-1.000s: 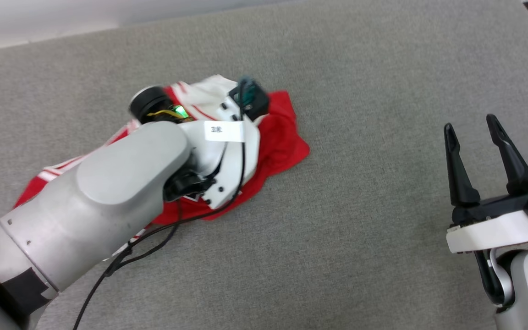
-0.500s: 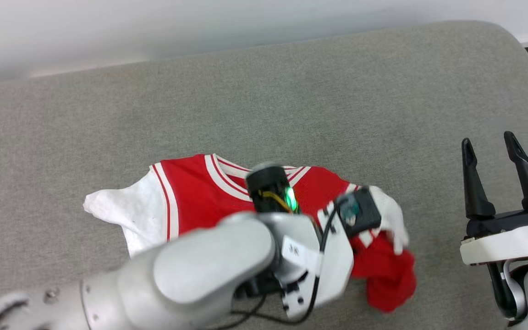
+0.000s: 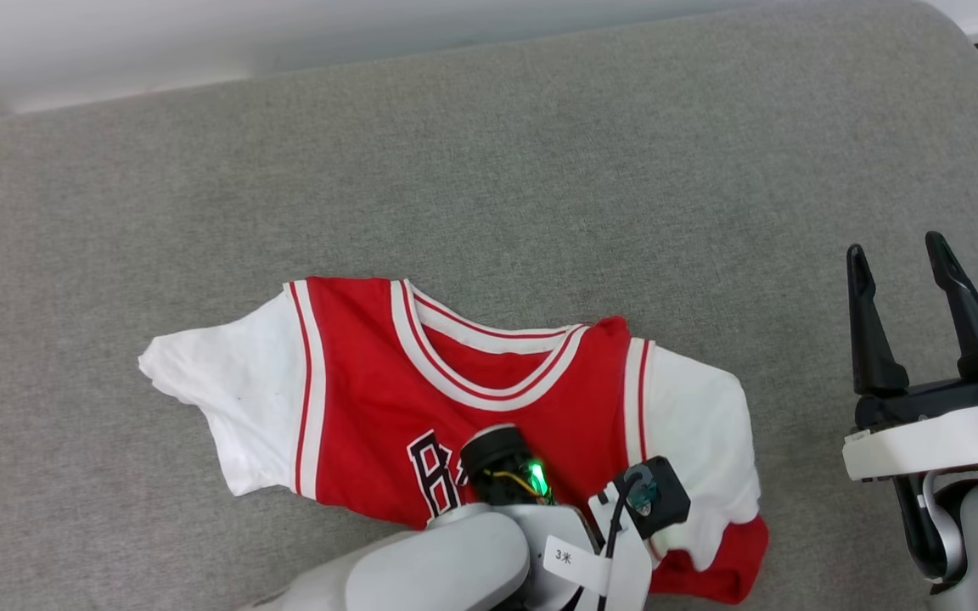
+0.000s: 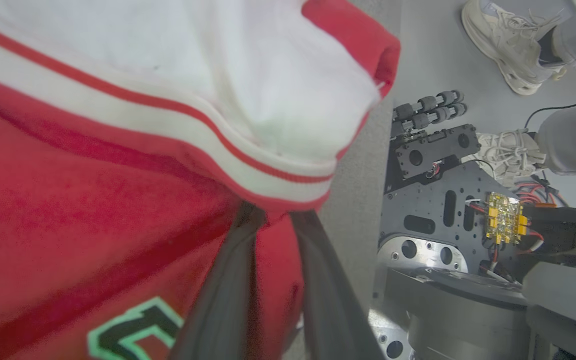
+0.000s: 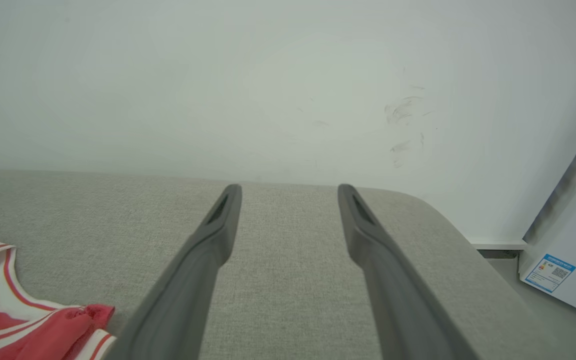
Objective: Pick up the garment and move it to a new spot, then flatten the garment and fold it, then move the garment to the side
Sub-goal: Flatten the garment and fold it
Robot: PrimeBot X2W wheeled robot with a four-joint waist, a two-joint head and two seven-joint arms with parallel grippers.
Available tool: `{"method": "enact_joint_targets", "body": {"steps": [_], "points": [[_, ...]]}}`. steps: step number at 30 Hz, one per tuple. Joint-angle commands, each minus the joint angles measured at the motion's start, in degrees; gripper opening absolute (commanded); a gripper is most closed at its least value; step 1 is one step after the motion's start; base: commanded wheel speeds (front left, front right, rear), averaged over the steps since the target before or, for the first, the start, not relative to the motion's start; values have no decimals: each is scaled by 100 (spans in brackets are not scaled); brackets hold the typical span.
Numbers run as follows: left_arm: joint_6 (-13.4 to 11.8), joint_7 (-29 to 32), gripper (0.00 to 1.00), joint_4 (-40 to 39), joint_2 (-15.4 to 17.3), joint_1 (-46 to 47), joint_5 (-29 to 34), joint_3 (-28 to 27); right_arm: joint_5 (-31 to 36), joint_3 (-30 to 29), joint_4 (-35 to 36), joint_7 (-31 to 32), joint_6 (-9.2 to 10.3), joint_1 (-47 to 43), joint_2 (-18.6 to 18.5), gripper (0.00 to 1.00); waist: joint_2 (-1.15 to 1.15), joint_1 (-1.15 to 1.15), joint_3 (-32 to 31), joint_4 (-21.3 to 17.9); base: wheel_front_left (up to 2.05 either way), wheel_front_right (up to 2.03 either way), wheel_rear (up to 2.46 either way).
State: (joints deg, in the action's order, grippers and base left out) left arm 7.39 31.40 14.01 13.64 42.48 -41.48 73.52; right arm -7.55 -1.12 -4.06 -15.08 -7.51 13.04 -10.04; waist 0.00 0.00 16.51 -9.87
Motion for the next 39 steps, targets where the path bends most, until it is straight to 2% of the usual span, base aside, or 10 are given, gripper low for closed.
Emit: {"method": "enact_joint_targets", "body": {"steps": [1,4,8,10,16,17,20,27,33,39], "points": [[-1,-140,100,23,-38,96,54,-15,23,6,-19,-12,4,53,30,100,0,0,-47,28,0,0,0],[0,-712,100,83,-68,274,154,-14,47,11,-59,-12,4,4,-28,100,0,0,-218,96,0,0,0],[0,-1980,100,229,45,479,332,-59,80,4,-41,-12,4,-81,-203,100,0,0,-530,229,0,0,0],[-102,-2492,100,272,106,479,461,-222,103,-1,-20,-12,4,-77,-329,100,0,0,-664,303,0,0,0],[-978,-3535,100,153,578,95,767,-701,35,453,23,422,4,227,-989,100,0,0,-935,486,0,0,0],[-1336,-3813,100,39,804,-110,812,-884,-119,758,58,801,4,344,-1286,100,0,0,-972,534,0,0,0],[-1925,-4234,100,-100,1175,-440,876,-1215,-477,1334,121,1561,4,540,-1811,100,0,0,-989,620,0,0,0],[-3123,-4635,100,-576,1815,-1238,984,-2066,-1820,2787,296,3603,4,1015,-3157,100,0,0,-901,834,0,0,0],[-3688,-4668,100,-1209,1868,-1915,1318,-2891,-2981,3784,200,4993,4,1374,-3837,100,0,0,-667,1050,0,0,0],[-3806,-4659,100,-1518,1628,-2395,1684,-3563,-3296,4419,-148,5320,4,1599,-3915,100,0,0,-385,1218,0,0,0]]}}
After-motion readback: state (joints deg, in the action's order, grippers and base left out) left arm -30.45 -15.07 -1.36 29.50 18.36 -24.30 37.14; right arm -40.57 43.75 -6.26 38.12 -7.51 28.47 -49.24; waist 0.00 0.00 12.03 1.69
